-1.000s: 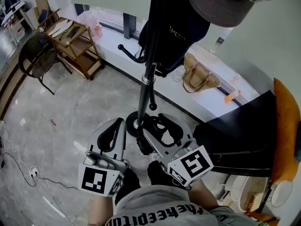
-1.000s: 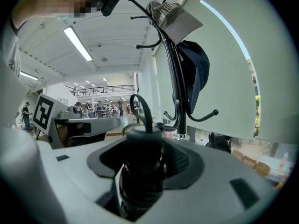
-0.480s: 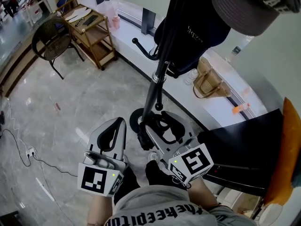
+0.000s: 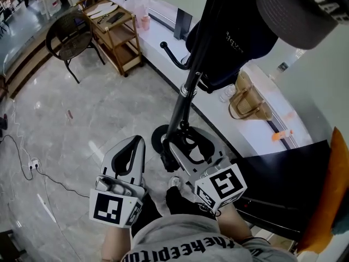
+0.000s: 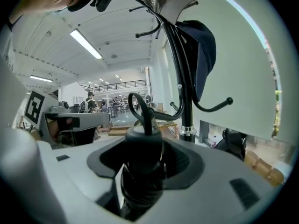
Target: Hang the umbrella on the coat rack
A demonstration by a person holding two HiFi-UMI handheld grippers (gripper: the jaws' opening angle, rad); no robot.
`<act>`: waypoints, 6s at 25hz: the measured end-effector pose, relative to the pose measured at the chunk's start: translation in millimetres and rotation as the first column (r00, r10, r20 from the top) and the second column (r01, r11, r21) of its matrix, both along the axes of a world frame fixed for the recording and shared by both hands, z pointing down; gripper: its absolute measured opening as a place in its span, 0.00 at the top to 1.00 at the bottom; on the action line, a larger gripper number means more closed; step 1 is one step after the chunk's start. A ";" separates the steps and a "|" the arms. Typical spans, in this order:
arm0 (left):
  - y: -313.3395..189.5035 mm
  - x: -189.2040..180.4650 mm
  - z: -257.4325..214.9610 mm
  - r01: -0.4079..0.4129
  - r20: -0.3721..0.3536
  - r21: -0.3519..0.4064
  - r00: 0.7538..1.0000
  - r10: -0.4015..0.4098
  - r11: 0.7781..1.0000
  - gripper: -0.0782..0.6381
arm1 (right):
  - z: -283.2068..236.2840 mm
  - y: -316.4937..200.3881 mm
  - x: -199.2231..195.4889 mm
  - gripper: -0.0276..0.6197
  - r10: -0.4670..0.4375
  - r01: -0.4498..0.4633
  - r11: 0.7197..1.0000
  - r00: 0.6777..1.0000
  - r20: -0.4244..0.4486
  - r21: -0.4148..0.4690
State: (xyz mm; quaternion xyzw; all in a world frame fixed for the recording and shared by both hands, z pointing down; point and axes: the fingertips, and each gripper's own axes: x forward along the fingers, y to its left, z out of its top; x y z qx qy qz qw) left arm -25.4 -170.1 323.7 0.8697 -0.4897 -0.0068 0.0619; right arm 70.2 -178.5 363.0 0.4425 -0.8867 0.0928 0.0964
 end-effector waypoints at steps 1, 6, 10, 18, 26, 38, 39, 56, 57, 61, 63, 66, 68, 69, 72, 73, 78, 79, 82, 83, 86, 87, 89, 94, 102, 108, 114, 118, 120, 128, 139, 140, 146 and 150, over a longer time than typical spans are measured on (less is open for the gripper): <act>-0.2 0.2 0.7 0.007 -0.001 0.000 1.000 -0.007 1.000 0.87 | 1.5 -0.9 0.7 0.59 -0.005 0.005 1.000 1.000 -0.001 -0.003; -0.7 4.3 3.6 0.029 0.001 -0.002 1.000 -0.029 1.000 0.87 | 6.7 -4.2 3.2 0.59 -0.028 0.028 1.000 1.000 -0.007 -0.009; -0.4 6.1 3.7 0.043 0.005 -0.003 0.999 -0.043 0.999 0.87 | 8.9 -6.0 3.1 0.59 -0.045 0.045 0.999 0.999 -0.008 -0.016; -1.9 5.4 3.5 0.066 0.013 -0.003 0.998 -0.066 0.998 0.87 | 13.9 -11.8 3.8 0.59 -0.053 0.053 0.998 0.999 -0.004 -0.030; -4.0 3.2 4.5 0.083 0.016 -0.007 0.996 -0.082 0.997 0.87 | 10.3 -18.3 1.5 0.59 -0.065 0.065 0.998 0.998 0.002 -0.021; -11.2 -0.2 8.0 0.111 0.024 -0.013 0.994 -0.111 0.994 0.87 | 17.3 -31.5 3.4 0.59 -0.069 0.069 0.997 0.998 -0.001 -0.041; -12.1 -0.3 8.1 0.114 0.024 -0.014 0.993 -0.113 0.993 0.87 | 17.7 -33.0 3.8 0.59 -0.070 0.070 0.997 0.998 -0.002 -0.042; -29.8 2.3 9.9 0.161 0.037 -0.021 0.986 -0.160 0.987 0.87 | 29.7 -61.9 14.8 0.59 -0.066 0.066 0.994 0.998 -0.002 -0.084; -30.6 2.6 9.7 0.162 0.037 -0.021 0.986 -0.161 0.987 0.87 | 30.6 -63.4 15.8 0.59 -0.061 0.062 0.994 0.998 0.004 -0.091; -32.1 3.3 9.5 0.166 0.035 -0.021 0.986 -0.166 0.986 0.87 | 11.3 -70.2 20.9 0.64 -0.045 0.047 0.998 0.996 0.081 -0.028; -32.9 2.9 9.6 0.170 0.032 -0.021 0.985 -0.169 0.985 0.87 | 4.3 -75.6 21.6 0.65 -0.049 0.048 0.999 0.998 0.037 0.020; -31.6 3.6 10.1 0.170 0.033 -0.023 0.985 -0.169 0.985 0.87 | 12.5 -73.3 21.7 0.64 -0.058 0.058 0.998 0.998 0.012 -0.002; -31.2 4.5 10.5 0.167 0.034 -0.024 0.985 -0.166 0.986 0.87 | 18.4 -69.6 23.2 0.64 -0.058 0.059 0.998 0.998 0.031 -0.031; -31.3 4.8 10.6 0.167 0.034 -0.024 0.986 -0.166 0.986 0.87 | 20.8 -68.3 23.5 0.64 -0.060 0.061 0.997 0.998 0.032 -0.039; -30.9 4.8 10.5 0.170 0.036 -0.023 0.985 -0.169 0.985 0.87 | 21.8 -66.2 21.8 0.65 -0.073 0.074 0.997 0.997 0.025 -0.035; -30.7 5.2 10.4 0.170 0.036 -0.023 0.985 -0.169 0.985 0.87 | 21.4 -65.7 21.8 0.65 -0.075 0.075 0.997 0.997 0.025 -0.034; -27.9 8.4 8.9 0.166 0.036 -0.019 0.986 -0.165 0.986 0.87 | 22.0 -61.8 22.2 0.70 -0.080 0.081 0.996 0.997 0.023 -0.038; -27.1 8.0 8.6 0.166 0.035 -0.018 0.986 -0.166 0.986 0.87 | 21.2 -60.6 21.1 0.70 -0.086 0.086 0.996 0.996 0.021 -0.035; -24.6 6.7 7.9 0.170 0.035 -0.017 0.985 -0.169 0.985 0.87 | 19.9 -57.0 18.8 0.73 -0.096 0.097 0.995 0.995 0.015 -0.028; -23.6 6.7 7.9 0.170 0.035 -0.016 0.985 -0.170 0.985 0.87 | 20.5 -55.8 19.2 0.74 -0.094 0.095 0.995 0.995 0.014 -0.030; -20.8 7.3 7.8 0.166 0.035 -0.014 0.986 -0.165 0.986 0.87 | 20.7 -52.8 20.1 0.78 -0.088 0.089 0.996 0.996 0.013 -0.029; -20.2 7.6 7.6 0.162 0.035 -0.012 0.986 -0.162 0.987 0.87 | 20.1 -52.0 20.2 0.79 -0.085 0.086 0.996 0.996 0.013 -0.026; -19.4 8.2 7.0 0.153 0.034 -0.010 0.988 -0.152 0.988 0.87 | 19.4 -50.0 20.4 0.81 -0.076 0.076 0.997 0.997 0.013 -0.027; -20.3 9.8 4.9 0.118 0.033 -0.001 0.992 -0.118 0.993 0.87 | 18.2 -46.0 22.5 0.93 -0.036 0.036 0.999 0.999 0.005 -0.027; -21.6 2.9 -4.8 0.021 0.029 0.017 0.999 -0.021 1.000 0.87 | 5.2 -32.2 17.4 0.94 0.037 -0.037 0.999 0.999 0.019 0.002; -21.2 7.2 -11.2 -0.080 0.020 0.026 0.997 0.080 0.996 0.87 | -2.8 -18.5 18.7 0.94 0.116 -0.116 0.993 0.993 0.028 -0.002; -18.3 11.3 -17.4 -0.172 0.017 0.040 0.985 0.172 0.984 0.87 | -12.4 -3.7 19.0 0.94 0.192 -0.192 0.981 0.981 0.027 0.013; -16.5 9.7 -20.7 -0.221 0.007 0.047 0.975 0.221 0.974 0.87 | -21.1 5.5 14.2 0.94 0.227 -0.228 0.973 0.973 0.028 0.030; -14.9 9.8 -22.3 -0.246 0.005 0.052 0.969 0.246 0.968 0.87 | -26.1 9.9 11.7 0.94 0.244 -0.245 0.969 0.970 0.026 0.042; -6.2 10.7 -26.8 -0.331 0.003 0.065 0.943 0.332 0.941 0.87 | -40.7 28.2 6.6 0.94 0.314 -0.316 0.946 0.949 0.040 0.073; 8.1 9.4 -26.9 -0.433 0.008 0.069 0.901 0.433 0.899 0.87 | -49.6 54.7 -2.9 0.94 0.395 -0.399 0.911 0.917 0.058 0.105; 9.6 9.5 -26.0 -0.442 0.009 0.067 0.897 0.442 0.895 0.87 | -50.2 57.1 -3.7 0.94 0.402 -0.406 0.907 0.914 0.060 0.108; 18.6 12.2 -26.5 -0.491 0.016 0.074 0.871 0.492 0.868 0.87 | -55.5 69.8 -9.8 0.94 0.430 -0.436 0.891 0.900 0.078 0.127; 22.9 11.9 -27.7 -0.513 0.022 0.084 0.858 0.513 0.854 0.87 | -58.2 74.3 -15.0 0.94 0.439 -0.447 0.884 0.894 0.091 0.138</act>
